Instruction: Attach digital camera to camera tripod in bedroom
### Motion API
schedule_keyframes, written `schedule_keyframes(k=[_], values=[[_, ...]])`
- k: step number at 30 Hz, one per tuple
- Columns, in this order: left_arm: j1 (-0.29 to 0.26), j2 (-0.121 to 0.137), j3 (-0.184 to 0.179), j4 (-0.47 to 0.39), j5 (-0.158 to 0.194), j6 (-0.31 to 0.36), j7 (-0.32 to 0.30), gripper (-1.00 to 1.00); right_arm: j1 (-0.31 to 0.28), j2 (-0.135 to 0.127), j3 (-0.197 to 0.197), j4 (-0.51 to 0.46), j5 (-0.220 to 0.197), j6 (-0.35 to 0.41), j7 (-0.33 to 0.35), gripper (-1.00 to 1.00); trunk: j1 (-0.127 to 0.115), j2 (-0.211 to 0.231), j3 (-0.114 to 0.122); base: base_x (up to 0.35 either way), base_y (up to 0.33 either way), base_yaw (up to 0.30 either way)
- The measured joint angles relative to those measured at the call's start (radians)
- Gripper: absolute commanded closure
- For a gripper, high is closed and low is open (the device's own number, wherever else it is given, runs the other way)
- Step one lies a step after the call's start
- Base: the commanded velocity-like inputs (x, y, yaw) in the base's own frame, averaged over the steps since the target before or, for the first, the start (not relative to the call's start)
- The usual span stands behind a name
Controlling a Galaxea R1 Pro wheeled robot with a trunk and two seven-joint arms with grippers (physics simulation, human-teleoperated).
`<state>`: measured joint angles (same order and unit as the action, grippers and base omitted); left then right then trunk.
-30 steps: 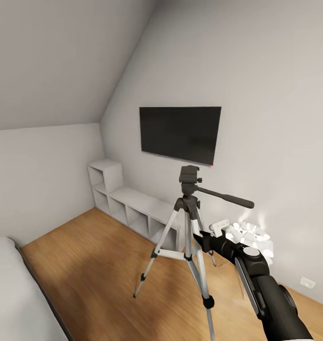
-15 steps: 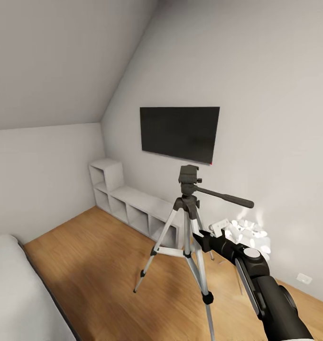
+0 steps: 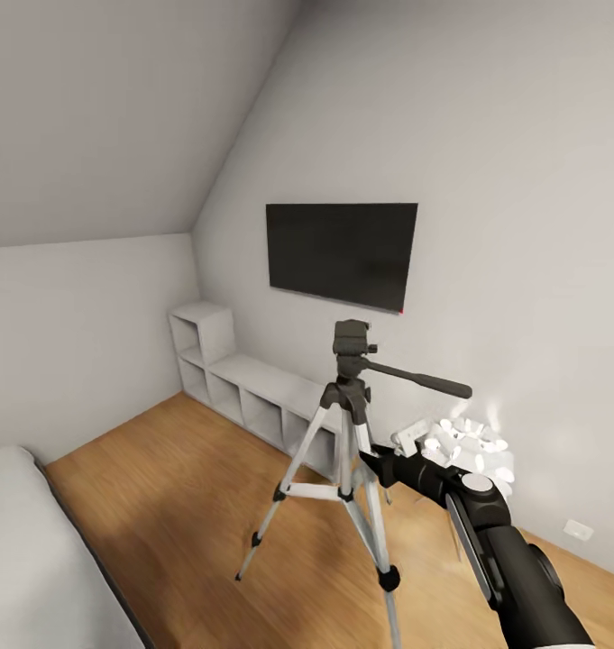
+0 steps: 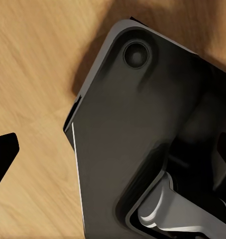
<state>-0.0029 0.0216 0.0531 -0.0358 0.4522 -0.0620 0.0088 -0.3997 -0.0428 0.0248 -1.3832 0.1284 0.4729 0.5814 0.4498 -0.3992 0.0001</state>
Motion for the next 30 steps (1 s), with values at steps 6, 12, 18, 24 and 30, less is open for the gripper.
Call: schedule_keyframes(k=[6,12,18,24,30], values=[[0.0,0.0,0.0,0.0,0.0,0.0,0.001,-1.0,0.0,-0.004,-0.001,0.028,-0.006,0.003,0.097,1.0,0.0,0.0,0.0,0.0,0.0,0.0],[0.0,0.0,0.0,0.0,0.0,0.0,0.001,-1.0,0.0,-0.006,-0.003,0.049,0.007,0.003,0.145,1.0,0.0,0.0,0.0,0.0,0.0,0.0],[0.0,0.0,0.0,0.0,0.0,0.0,0.001,-1.0,-0.001,-0.008,-0.007,0.089,0.019,-0.015,0.152,1.0,0.0,0.0,0.0,0.0,0.0,0.0],[0.0,0.0,0.0,0.0,0.0,0.0,0.001,-1.0,0.0,-0.012,-0.006,0.123,-0.007,-0.018,0.155,1.0,0.0,0.0,0.0,0.0,0.0,0.0],[0.0,0.0,0.0,0.0,0.0,0.0,0.001,-1.0,0.0,-0.018,-0.004,0.132,0.026,-0.067,0.148,1.0,0.0,0.0,0.0,0.0,0.0,0.0]])
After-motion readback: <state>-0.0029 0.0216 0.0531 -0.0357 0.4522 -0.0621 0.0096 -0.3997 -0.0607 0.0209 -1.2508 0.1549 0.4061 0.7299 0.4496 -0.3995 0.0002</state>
